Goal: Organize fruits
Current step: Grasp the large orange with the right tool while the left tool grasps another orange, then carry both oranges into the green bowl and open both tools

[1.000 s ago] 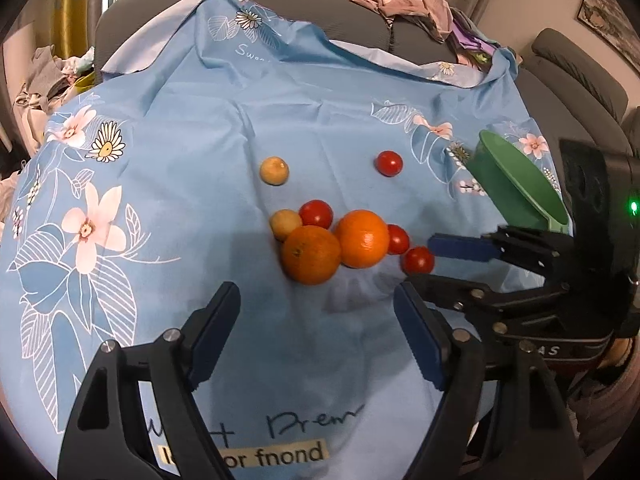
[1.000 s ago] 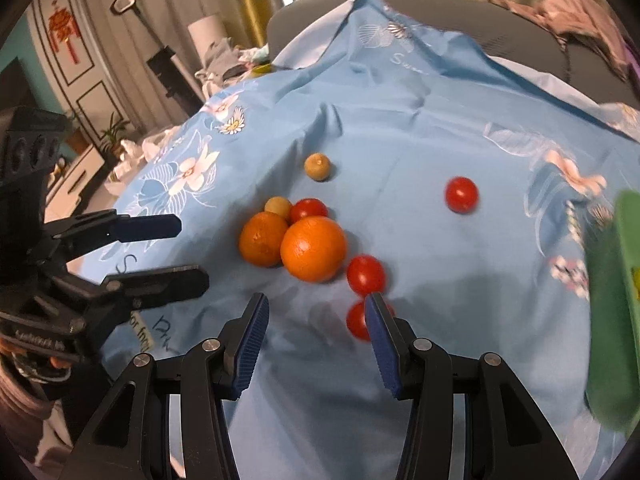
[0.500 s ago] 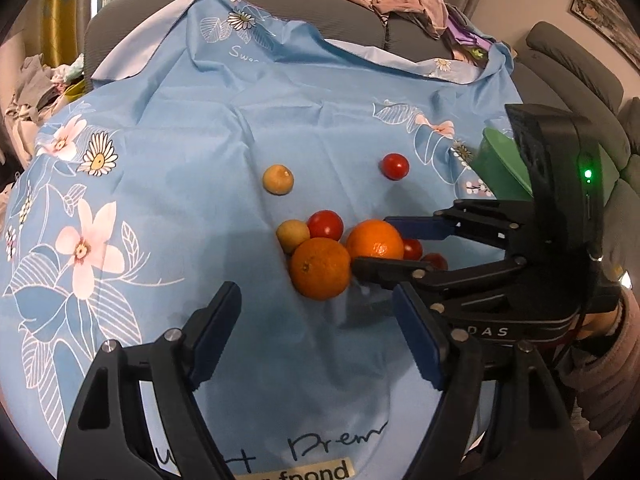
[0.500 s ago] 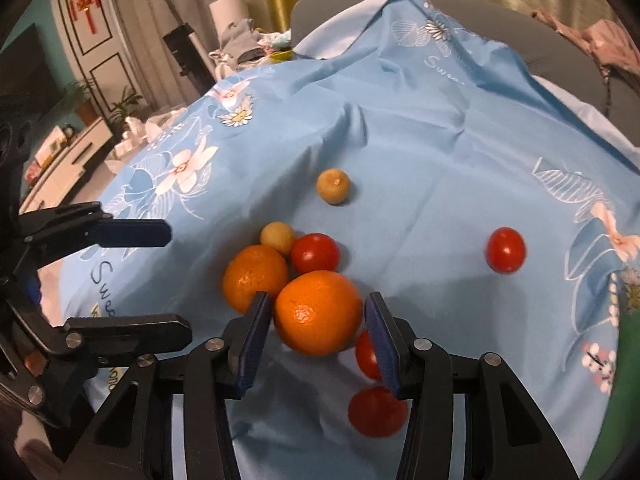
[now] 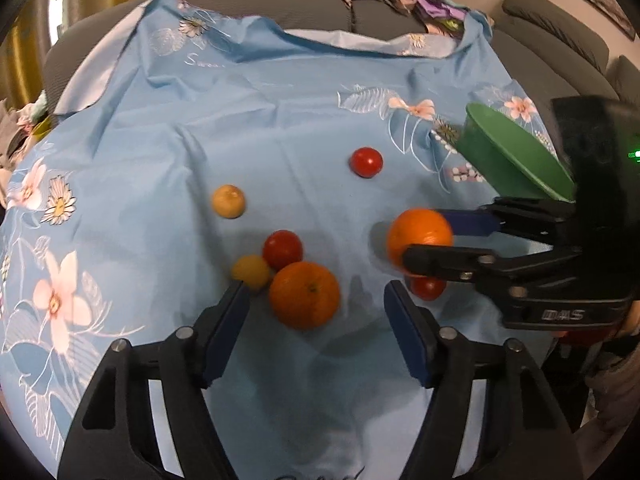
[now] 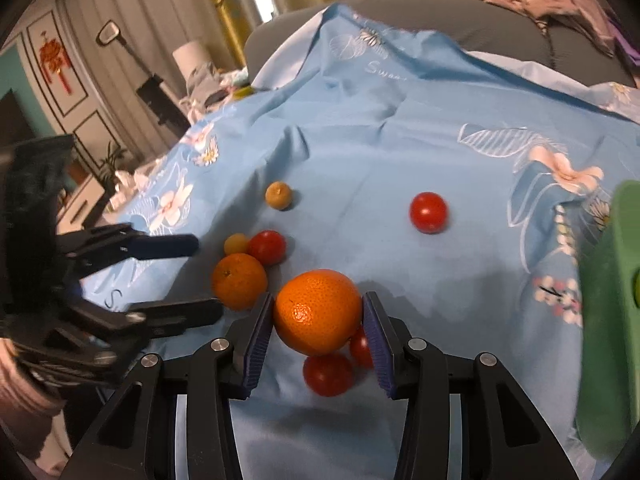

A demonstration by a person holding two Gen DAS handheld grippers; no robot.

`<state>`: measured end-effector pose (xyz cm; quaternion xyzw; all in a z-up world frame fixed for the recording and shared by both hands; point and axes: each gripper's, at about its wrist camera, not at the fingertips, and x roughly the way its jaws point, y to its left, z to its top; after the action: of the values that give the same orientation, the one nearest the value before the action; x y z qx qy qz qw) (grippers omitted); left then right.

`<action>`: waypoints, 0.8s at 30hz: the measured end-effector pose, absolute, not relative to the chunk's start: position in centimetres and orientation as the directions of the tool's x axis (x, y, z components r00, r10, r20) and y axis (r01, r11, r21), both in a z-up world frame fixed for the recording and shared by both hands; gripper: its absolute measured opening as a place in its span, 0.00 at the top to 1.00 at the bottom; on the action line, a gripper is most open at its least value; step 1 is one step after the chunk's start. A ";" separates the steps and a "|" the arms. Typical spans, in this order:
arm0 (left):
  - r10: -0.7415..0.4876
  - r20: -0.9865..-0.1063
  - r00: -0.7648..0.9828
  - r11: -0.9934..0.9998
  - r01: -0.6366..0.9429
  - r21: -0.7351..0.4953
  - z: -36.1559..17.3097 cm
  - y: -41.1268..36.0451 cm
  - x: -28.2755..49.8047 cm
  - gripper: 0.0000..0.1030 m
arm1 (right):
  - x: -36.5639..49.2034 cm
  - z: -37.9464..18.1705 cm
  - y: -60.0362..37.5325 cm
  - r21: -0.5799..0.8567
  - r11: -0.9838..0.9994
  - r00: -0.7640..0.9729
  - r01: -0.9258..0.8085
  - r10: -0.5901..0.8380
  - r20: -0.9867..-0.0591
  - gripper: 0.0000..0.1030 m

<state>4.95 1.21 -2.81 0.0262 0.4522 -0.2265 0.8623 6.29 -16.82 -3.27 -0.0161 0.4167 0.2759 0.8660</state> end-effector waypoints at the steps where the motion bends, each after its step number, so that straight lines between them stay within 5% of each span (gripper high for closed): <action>1: -0.358 -0.801 0.480 0.897 0.415 -0.152 -3.1 0.9 5.2 0.36 | 6.2 -3.1 -17.0 0.204 0.847 0.504 -0.490 0.467 -0.726 0.55; 5: -0.301 -0.830 0.470 0.908 0.408 -0.099 -4.3 -0.1 6.0 0.40 | 5.9 -2.4 -17.5 0.215 0.844 0.518 -0.491 0.482 -0.707 0.55; 8: -0.281 -0.842 0.460 0.917 0.388 -0.094 -5.1 0.0 6.6 0.59 | 5.7 -2.2 -17.8 0.229 0.840 0.522 -0.491 0.494 -0.695 0.55; 24: -0.383 -0.778 0.498 0.901 0.387 -0.196 -1.4 0.5 3.7 0.59 | 4.2 -0.8 -19.8 0.251 0.841 0.554 -0.479 0.511 -0.657 0.55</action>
<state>3.67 0.46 -1.38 0.0020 0.4488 -0.2223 0.8655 4.20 -19.78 -0.85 0.0212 0.3797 0.2810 0.8811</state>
